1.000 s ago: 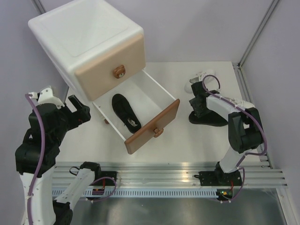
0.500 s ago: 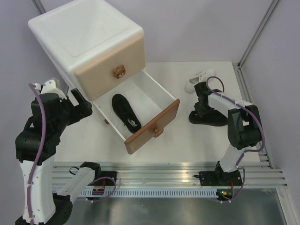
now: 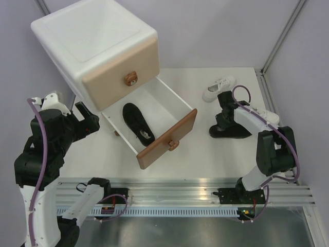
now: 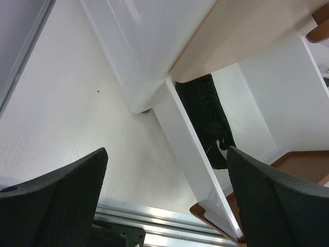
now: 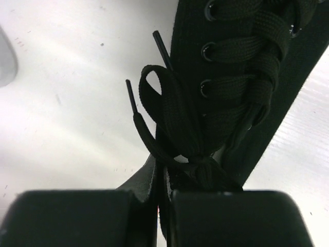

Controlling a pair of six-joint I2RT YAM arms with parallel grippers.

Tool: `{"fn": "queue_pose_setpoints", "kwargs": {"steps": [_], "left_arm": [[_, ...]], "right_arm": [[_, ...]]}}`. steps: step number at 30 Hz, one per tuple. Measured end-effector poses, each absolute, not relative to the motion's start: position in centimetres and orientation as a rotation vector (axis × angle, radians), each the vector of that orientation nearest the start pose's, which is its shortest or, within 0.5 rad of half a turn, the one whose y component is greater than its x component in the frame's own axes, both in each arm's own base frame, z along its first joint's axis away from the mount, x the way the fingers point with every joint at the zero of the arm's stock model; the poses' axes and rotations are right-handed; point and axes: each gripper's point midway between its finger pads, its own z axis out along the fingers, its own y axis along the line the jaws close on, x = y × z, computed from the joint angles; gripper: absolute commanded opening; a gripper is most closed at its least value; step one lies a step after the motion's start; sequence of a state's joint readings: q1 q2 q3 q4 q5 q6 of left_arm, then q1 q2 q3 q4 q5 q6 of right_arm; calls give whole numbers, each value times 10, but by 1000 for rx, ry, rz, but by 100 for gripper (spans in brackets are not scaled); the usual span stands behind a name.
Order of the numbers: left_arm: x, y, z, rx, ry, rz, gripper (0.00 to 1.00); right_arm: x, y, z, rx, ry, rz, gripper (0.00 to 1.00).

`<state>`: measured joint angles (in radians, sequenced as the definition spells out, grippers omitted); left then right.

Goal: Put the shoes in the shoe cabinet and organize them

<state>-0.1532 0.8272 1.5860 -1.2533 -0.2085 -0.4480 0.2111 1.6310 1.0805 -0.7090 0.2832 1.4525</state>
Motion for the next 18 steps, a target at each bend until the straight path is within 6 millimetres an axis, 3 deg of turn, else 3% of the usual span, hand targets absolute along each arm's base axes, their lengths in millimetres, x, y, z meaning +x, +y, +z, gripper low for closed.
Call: {"fn": "queue_pose_setpoints", "kwargs": {"steps": [8,15,18], "left_arm": [[163,-6,364,-425,1960,-177,100],[162,-6,373,-422,1913,-191,100],[163,-6,375,-423,1907,-191,100]], "right_arm": [[324,77,107,1485,2172,261,0],[307,88,159,1310,2168,399,0],[308,89,187,1185,2170,420,0]]}}
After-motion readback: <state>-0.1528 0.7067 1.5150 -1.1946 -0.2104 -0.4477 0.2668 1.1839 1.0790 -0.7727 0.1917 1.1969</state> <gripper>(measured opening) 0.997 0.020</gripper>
